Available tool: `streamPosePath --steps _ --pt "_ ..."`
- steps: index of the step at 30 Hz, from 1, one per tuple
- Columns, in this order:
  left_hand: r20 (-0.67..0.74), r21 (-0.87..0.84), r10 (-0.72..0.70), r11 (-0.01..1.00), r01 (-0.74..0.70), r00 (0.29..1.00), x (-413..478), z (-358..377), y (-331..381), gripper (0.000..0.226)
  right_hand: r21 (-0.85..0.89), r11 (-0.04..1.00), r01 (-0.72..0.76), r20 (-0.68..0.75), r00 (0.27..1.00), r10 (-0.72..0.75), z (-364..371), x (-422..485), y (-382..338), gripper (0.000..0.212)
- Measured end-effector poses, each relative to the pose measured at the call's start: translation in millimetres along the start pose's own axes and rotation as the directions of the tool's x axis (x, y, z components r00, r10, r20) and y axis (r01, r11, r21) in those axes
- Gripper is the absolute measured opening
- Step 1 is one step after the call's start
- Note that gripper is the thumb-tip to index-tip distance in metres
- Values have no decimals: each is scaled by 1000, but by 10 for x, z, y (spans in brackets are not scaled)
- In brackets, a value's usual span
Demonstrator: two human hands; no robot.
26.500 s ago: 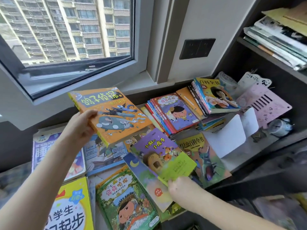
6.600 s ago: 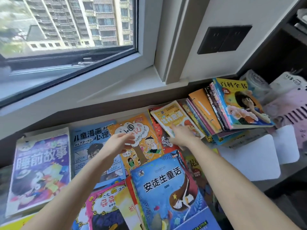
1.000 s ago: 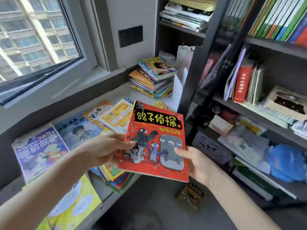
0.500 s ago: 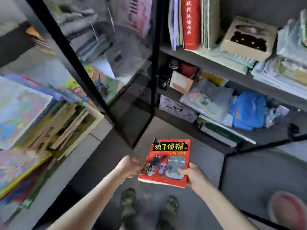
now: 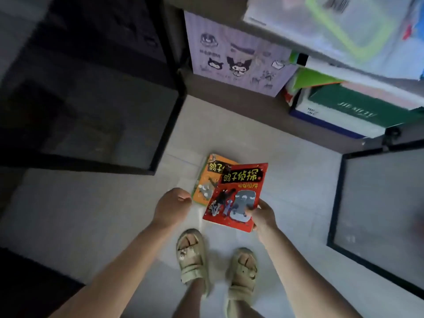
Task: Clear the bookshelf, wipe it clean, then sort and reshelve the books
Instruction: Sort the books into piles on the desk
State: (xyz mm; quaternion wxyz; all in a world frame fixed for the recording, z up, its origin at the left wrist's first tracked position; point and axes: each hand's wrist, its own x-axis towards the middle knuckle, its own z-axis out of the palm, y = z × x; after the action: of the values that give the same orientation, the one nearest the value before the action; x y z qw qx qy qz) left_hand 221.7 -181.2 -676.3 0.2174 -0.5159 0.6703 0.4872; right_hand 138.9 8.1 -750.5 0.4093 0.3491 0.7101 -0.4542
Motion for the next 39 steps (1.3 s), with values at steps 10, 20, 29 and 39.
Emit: streamPosePath --steps 10,20,29,39 --pt "-40 -78 -26 997 23 999 1070 154 -281 20 -300 954 -32 237 966 107 376 1068 240 49" --pt "-59 -38 -18 999 15 998 252 -161 154 26 -731 613 300 214 954 -211 194 309 -178 25" --pt "-49 -33 99 994 -100 994 -1876 -881 997 18 -608 514 605 440 796 -416 -255 -1999 -839 35" --pt "-238 -196 228 941 -277 944 -4218 -2264 973 15 -220 142 965 742 260 -618 -508 -5140 -1580 48"
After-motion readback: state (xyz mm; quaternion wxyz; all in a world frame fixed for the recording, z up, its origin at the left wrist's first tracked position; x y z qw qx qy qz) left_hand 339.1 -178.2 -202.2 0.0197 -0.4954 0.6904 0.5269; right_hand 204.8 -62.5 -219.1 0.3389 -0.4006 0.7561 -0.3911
